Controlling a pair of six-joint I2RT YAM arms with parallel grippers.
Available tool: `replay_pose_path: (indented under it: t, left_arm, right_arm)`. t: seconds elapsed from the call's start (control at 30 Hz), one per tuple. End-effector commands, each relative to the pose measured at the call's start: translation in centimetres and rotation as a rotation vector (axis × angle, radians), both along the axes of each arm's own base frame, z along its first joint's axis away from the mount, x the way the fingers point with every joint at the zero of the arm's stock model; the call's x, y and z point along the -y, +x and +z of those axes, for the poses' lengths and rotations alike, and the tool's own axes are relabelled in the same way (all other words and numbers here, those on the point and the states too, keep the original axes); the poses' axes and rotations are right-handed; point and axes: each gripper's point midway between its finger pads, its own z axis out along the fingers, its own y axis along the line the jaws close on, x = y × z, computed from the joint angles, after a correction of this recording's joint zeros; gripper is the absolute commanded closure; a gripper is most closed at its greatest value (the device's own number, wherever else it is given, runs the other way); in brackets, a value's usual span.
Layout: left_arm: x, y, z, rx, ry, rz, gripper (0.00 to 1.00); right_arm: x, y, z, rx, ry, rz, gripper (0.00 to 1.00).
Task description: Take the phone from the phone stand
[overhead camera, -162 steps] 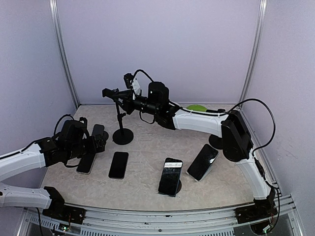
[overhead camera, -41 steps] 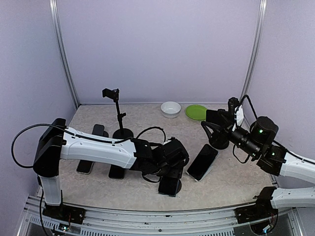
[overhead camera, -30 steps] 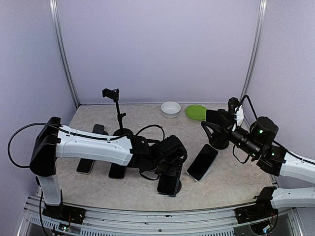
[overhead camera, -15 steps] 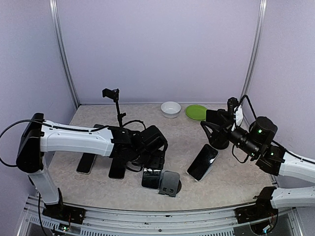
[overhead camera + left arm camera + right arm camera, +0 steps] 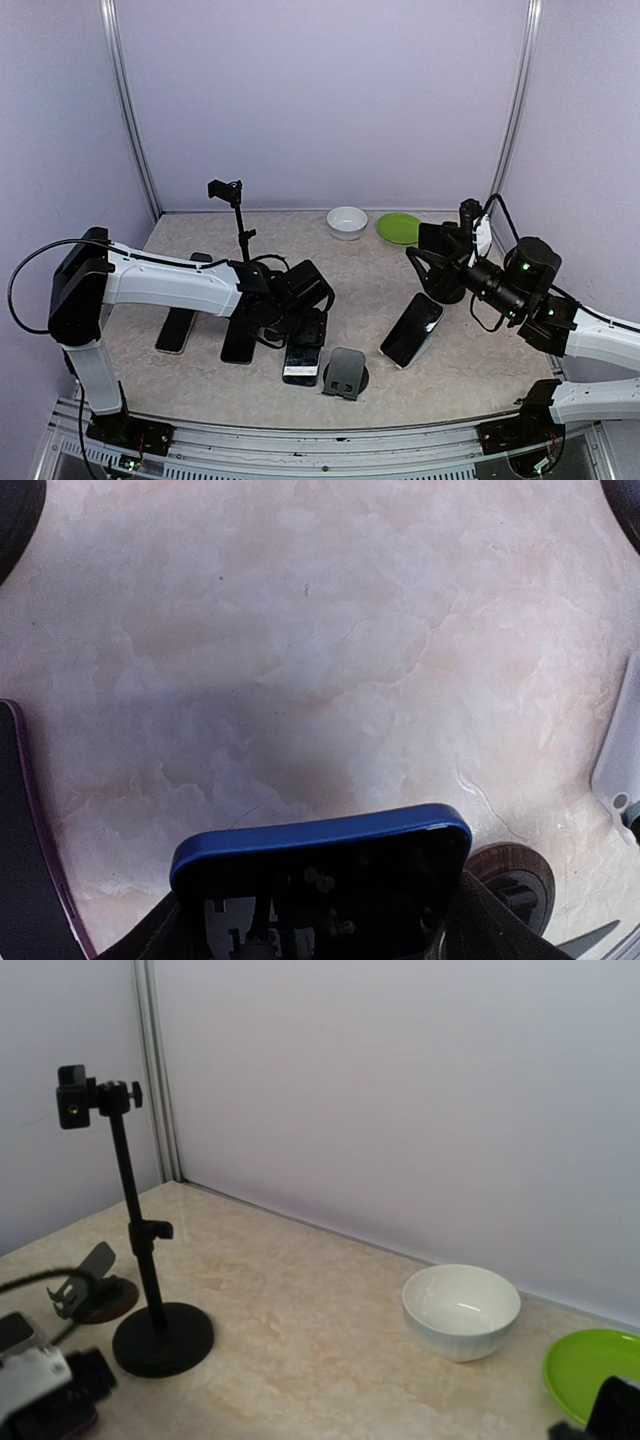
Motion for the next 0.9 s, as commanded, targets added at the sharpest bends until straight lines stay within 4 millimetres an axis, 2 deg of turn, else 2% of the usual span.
replay_pose_path:
  t: [0.0,0.2,0.37,0.73,0.8,0.87]
  left_arm:
    - [1.2,1.3,-0.6,-0.021,-0.053,0.032,0.53]
    - [1.1,1.5,-2.0,-0.039,-0.037,0.063,0.49]
    - [1.2,1.6,-3.3,-0.059,-0.03,0.09,0.41]
    - [1.7,2.3,-4.9,-0.07,-0.021,0.125,0.3]
    - [1.7,2.1,-5.2,-0.085,-0.026,0.128,0.25]
    - [1.5,1.8,-5.4,-0.095,-0.021,0.13,0.14]
  right_arm:
    - [0.5,0.4,0.2,0.006,0.017,-0.022,0.0]
    - [0.8,0.5,0.0,0.005,0.018,-0.028,0.0]
    - [0.9,0.5,-0.1,0.003,0.02,-0.03,0.0]
    - [1.2,0.4,0.0,0.003,0.027,-0.032,0.0]
    - [1.2,0.3,0.1,0.005,0.028,-0.033,0.0]
    - [1.3,0.3,0.1,0.005,0.028,-0.035,0.0]
